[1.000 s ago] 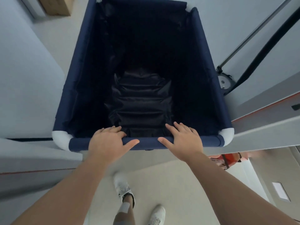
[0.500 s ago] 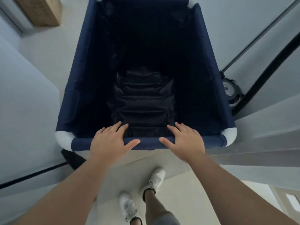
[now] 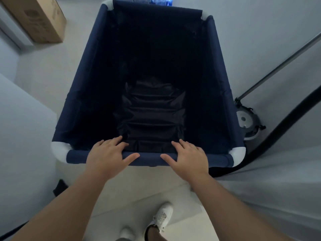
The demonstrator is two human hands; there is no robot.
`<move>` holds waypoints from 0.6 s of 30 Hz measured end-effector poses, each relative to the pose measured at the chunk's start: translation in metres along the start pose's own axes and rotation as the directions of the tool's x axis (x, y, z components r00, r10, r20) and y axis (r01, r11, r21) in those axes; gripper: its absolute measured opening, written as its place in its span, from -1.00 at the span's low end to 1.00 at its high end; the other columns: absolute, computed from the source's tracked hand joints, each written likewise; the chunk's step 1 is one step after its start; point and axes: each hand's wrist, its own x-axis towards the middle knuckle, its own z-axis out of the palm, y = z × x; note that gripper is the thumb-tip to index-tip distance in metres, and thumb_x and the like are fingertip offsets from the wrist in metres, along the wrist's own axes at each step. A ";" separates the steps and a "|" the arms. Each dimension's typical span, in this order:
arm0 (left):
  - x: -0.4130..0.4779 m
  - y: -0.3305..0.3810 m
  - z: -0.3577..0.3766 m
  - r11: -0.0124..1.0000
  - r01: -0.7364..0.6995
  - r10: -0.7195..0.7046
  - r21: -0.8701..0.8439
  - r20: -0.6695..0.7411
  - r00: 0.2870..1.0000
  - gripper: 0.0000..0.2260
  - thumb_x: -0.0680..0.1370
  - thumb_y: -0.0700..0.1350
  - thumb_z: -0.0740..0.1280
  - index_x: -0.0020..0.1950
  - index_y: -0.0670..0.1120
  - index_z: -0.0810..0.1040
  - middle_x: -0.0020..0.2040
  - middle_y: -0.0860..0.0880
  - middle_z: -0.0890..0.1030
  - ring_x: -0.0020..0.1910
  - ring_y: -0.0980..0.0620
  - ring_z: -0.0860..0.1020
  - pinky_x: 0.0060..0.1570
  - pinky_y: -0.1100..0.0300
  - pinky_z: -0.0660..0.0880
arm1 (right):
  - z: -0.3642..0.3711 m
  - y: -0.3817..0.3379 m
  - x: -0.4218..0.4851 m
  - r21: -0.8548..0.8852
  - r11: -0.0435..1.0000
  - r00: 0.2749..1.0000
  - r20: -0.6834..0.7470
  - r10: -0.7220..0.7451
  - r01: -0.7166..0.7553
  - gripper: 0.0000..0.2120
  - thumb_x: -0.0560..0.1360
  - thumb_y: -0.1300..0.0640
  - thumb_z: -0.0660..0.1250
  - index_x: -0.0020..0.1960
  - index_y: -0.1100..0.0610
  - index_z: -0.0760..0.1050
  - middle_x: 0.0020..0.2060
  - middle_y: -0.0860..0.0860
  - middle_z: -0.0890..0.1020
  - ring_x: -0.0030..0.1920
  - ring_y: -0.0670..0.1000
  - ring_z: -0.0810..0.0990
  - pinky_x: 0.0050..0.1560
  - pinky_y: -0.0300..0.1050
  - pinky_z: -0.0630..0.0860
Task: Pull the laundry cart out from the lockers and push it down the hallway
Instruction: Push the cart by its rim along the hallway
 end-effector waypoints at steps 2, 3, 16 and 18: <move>0.020 -0.002 -0.003 1.000 -0.008 0.008 0.002 -0.012 1.000 -0.19 0.40 0.55 -0.25 0.31 0.21 0.53 0.46 0.14 0.42 0.36 0.09 0.44 0.39 0.02 0.29 | -0.006 0.001 0.018 -0.002 1.000 1.000 -0.003 0.004 -0.004 -0.05 0.36 -0.59 -0.32 0.50 -0.10 0.31 0.48 -0.02 0.39 0.46 0.03 0.33 0.39 0.08 0.27; 0.030 -0.003 -0.005 1.000 -0.012 0.012 0.002 -0.017 1.000 -0.20 0.41 0.55 -0.25 0.29 0.21 0.54 0.45 0.14 0.44 0.34 0.09 0.46 0.37 0.03 0.31 | -0.008 0.001 0.027 -0.007 1.000 1.000 -0.008 0.004 -0.004 -0.06 0.37 -0.58 -0.31 0.49 -0.10 0.32 0.47 -0.02 0.40 0.45 0.02 0.34 0.38 0.08 0.28; 0.171 -0.023 -0.043 0.993 -0.119 0.119 0.005 -0.051 0.992 -0.23 0.44 0.53 -0.22 0.07 0.18 0.66 0.36 0.10 0.53 0.26 0.05 0.52 0.29 0.02 0.37 | -0.057 -0.004 0.150 -0.014 0.997 0.997 -0.011 0.080 -0.080 -0.06 0.36 -0.57 -0.32 0.49 -0.11 0.32 0.49 0.00 0.38 0.44 0.03 0.34 0.37 0.06 0.28; 0.192 -0.027 -0.049 0.991 -0.132 0.132 -0.001 -0.031 0.991 -0.23 0.44 0.54 -0.21 0.10 0.18 0.66 0.39 0.09 0.51 0.30 0.05 0.49 0.35 -0.01 0.32 | -0.064 -0.006 0.167 -0.008 0.996 0.996 0.001 0.092 -0.092 -0.05 0.36 -0.57 -0.33 0.50 -0.12 0.30 0.51 0.01 0.34 0.47 0.04 0.29 0.38 0.08 0.26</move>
